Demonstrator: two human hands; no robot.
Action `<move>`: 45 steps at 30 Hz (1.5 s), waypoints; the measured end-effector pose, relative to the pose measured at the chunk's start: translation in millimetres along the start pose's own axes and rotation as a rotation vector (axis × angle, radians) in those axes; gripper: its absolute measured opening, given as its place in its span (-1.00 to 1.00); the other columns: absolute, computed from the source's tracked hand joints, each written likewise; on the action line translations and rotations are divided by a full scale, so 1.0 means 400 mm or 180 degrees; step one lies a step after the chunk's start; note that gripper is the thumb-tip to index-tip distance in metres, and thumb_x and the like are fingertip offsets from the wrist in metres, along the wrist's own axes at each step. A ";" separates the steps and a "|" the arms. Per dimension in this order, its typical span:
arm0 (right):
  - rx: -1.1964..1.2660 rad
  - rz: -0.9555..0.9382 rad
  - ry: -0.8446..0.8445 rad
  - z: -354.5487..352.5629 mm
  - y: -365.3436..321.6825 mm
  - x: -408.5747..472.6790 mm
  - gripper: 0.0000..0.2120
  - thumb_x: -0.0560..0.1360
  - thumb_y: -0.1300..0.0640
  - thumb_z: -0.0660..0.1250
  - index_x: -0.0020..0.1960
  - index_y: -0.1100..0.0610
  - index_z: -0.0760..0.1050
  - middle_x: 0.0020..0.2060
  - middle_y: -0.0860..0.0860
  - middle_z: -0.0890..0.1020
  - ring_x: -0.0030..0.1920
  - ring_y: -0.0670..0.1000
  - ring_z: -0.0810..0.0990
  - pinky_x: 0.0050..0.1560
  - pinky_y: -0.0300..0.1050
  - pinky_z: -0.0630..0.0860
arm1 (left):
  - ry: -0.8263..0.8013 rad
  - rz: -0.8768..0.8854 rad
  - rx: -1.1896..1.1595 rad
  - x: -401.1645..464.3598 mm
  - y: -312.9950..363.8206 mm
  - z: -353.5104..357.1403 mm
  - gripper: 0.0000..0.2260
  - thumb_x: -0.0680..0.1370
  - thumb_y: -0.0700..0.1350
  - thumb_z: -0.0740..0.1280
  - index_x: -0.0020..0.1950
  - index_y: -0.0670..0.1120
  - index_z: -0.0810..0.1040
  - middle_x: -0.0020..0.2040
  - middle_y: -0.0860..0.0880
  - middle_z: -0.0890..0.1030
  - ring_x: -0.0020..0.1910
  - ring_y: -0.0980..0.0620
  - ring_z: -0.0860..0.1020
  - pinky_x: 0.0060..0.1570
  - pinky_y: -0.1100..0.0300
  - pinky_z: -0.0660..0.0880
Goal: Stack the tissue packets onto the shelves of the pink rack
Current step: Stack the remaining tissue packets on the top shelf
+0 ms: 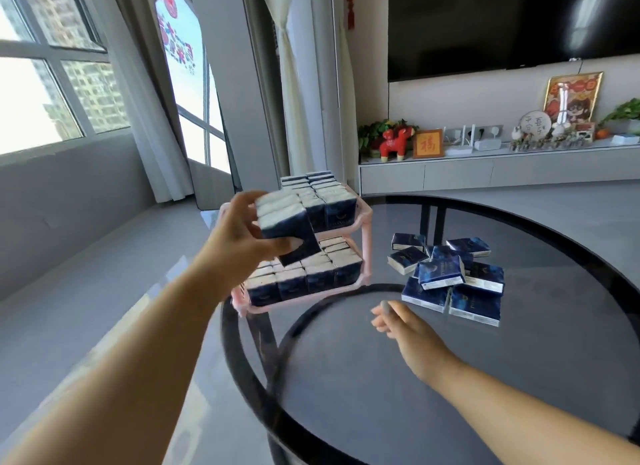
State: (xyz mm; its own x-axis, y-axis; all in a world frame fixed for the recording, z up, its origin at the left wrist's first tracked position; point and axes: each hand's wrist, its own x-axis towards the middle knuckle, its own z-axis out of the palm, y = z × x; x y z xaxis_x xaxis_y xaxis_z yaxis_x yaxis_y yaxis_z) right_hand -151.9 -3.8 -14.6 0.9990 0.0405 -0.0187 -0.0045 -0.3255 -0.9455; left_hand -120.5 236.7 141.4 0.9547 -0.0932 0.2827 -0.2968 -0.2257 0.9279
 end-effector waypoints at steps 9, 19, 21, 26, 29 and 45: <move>-0.1740 -0.0589 0.0468 0.047 0.026 0.126 -0.69 0.57 -0.16 0.08 -0.26 -0.03 0.32 -0.32 -0.13 0.41 -0.26 -0.14 0.39 -0.22 -0.15 0.31 | 0.0115 -0.0449 0.0461 0.205 -0.035 -0.145 -0.40 0.33 -0.44 0.49 0.24 -0.11 0.33 0.12 -0.15 0.53 0.04 -0.09 0.58 -0.03 0.01 0.62; -0.3083 -0.0841 0.0584 0.087 0.061 0.141 -0.36 0.40 -0.31 -0.26 0.08 0.02 0.41 0.07 -0.09 0.49 0.13 0.00 0.43 0.12 -0.16 0.36 | -0.0211 -0.0755 0.0954 0.398 -0.146 -0.137 -0.38 0.31 -0.28 0.58 0.26 -0.01 0.38 0.09 -0.09 0.55 0.02 -0.08 0.60 -0.07 0.05 0.60; -0.3133 -0.0843 0.0578 0.090 0.062 0.142 -0.37 0.39 -0.31 -0.27 0.09 0.01 0.40 0.08 -0.10 0.48 0.14 -0.01 0.41 0.13 -0.17 0.36 | -0.0206 -0.0714 0.0960 0.411 -0.156 -0.128 -0.42 0.33 -0.30 0.55 0.22 0.04 0.39 0.06 -0.01 0.53 -0.03 -0.03 0.58 -0.16 0.12 0.56; -0.3142 -0.0882 0.0575 0.089 0.058 0.141 -0.39 0.41 -0.30 -0.24 0.08 0.01 0.41 0.06 -0.09 0.49 0.13 0.00 0.43 0.12 -0.16 0.38 | -0.0280 -0.0633 0.1019 0.426 -0.181 -0.116 -0.42 0.36 -0.37 0.51 0.22 0.06 0.41 0.08 0.05 0.51 -0.07 0.03 0.57 -0.12 0.16 0.57; -0.3162 -0.0892 0.0563 0.089 0.056 0.139 -0.40 0.41 -0.30 -0.23 0.08 0.01 0.40 0.06 -0.09 0.49 0.12 -0.01 0.43 0.12 -0.16 0.38 | -0.0287 -0.0499 0.1318 0.427 -0.189 -0.109 -0.35 0.37 -0.35 0.52 0.36 0.01 0.38 0.17 -0.01 0.49 -0.15 0.06 0.57 -0.25 0.29 0.59; -0.3095 -0.0882 0.0480 0.084 0.051 0.136 -0.64 0.55 -0.20 0.05 0.12 0.03 0.40 0.10 -0.09 0.47 0.16 0.00 0.40 0.15 -0.16 0.33 | -0.0497 -0.0259 0.2537 0.424 -0.163 -0.120 -0.08 0.41 -0.03 0.53 0.60 -0.03 0.01 0.45 -0.12 0.36 -0.20 -0.07 0.57 -0.37 0.20 0.48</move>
State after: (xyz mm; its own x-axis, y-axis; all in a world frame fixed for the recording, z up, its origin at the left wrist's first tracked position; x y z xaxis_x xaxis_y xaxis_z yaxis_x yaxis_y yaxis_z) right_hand -99.2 23.5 -45.8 0.9549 0.1334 0.2652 0.1985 -0.9513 -0.2359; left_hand 62.0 282.0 140.4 0.9773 -0.1674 0.1301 -0.2097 -0.8543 0.4757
